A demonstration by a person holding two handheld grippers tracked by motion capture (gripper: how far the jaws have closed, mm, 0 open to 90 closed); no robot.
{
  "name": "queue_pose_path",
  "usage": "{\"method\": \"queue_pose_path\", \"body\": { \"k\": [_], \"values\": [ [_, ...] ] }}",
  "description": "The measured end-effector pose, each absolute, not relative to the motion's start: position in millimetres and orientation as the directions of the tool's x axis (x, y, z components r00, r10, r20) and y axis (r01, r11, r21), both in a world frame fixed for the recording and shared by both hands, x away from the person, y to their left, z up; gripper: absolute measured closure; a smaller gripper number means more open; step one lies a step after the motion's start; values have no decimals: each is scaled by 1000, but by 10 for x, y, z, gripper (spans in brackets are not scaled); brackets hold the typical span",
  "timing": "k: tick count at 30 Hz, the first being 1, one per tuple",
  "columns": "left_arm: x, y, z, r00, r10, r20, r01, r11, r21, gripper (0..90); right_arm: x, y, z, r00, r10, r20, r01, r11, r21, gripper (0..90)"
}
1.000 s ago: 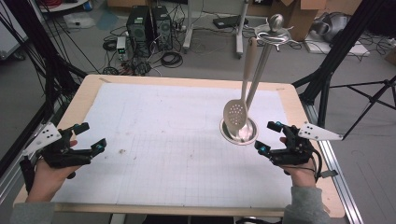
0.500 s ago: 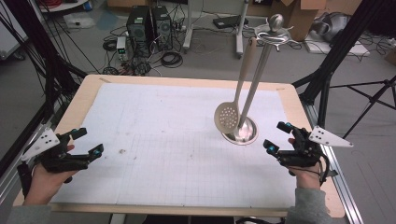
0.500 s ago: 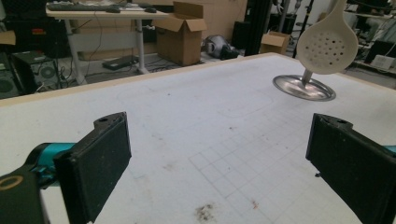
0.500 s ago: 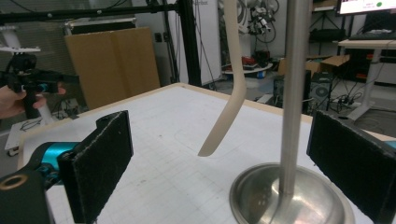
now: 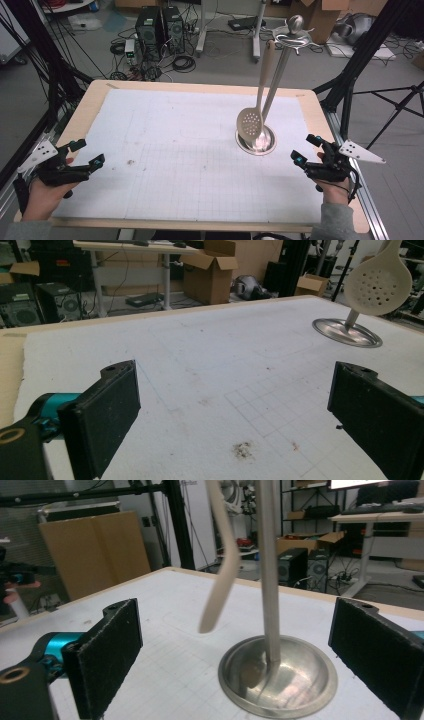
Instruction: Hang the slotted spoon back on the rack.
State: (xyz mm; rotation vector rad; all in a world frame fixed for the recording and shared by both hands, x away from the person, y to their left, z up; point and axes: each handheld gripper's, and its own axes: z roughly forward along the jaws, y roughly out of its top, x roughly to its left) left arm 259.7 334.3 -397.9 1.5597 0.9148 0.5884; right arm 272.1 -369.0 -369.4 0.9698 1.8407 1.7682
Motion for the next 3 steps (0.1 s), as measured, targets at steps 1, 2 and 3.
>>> {"method": "queue_pose_path", "body": {
  "k": [1, 2, 3],
  "values": [
    [2597, 3343, -3980, 566, 816, -121, 233, -17, 972, 70, 2723, -3709, -3704, -670, 723, 171, 197, -49, 979, 60],
    [2599, 3336, -3980, 566, 815, -123, 234, -16, 972, 70, 2722, -3723, -3710, -663, 729, 171, 195, -52, 979, 60],
    [2602, 3317, -3979, 569, 813, -126, 235, -14, 972, 70, 2722, -3729, -3714, -662, 729, 174, 197, -55, 979, 60]
  ]
}}
